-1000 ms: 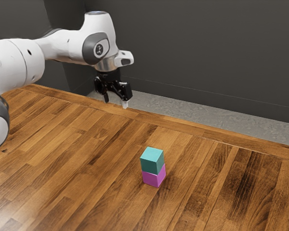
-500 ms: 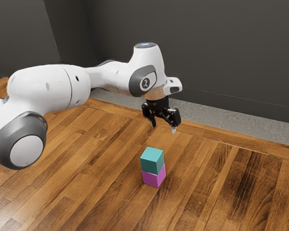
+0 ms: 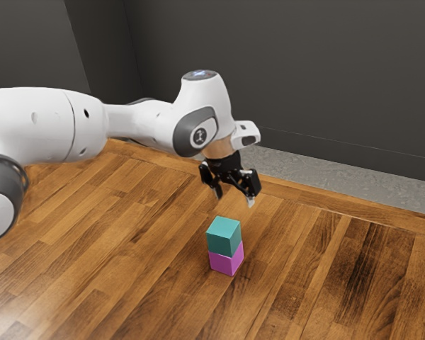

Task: Pick up the blue block with one arm, and put the blue block on the table with one arm

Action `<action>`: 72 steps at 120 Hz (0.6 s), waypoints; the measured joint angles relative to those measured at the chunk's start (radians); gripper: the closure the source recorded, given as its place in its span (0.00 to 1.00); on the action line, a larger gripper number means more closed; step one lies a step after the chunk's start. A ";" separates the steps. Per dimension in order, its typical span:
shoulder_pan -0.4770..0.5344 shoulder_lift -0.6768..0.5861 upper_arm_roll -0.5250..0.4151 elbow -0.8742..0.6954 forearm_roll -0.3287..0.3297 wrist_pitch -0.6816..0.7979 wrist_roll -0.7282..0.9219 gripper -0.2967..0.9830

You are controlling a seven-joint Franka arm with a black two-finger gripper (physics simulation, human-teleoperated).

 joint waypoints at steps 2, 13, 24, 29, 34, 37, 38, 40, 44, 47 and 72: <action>-0.005 -0.014 0.000 -0.021 0.000 0.006 -0.002 0.25; -0.030 -0.059 0.000 -0.095 -0.002 0.034 -0.010 0.25; -0.040 -0.076 0.000 -0.141 -0.003 0.052 -0.019 0.25; -0.041 -0.079 0.001 -0.153 -0.004 0.058 -0.023 0.25; -0.042 -0.080 0.001 -0.163 -0.005 0.063 -0.026 0.25; -0.042 -0.081 0.001 -0.168 -0.004 0.065 -0.029 0.25; -0.042 -0.081 0.001 -0.170 -0.004 0.066 -0.030 0.25; -0.042 -0.081 0.001 -0.172 -0.003 0.067 -0.031 0.25; -0.042 -0.082 0.001 -0.175 -0.002 0.070 -0.034 0.25; -0.042 -0.082 0.001 -0.177 -0.001 0.071 -0.037 0.25; -0.041 -0.077 0.006 -0.189 0.005 0.079 -0.053 0.24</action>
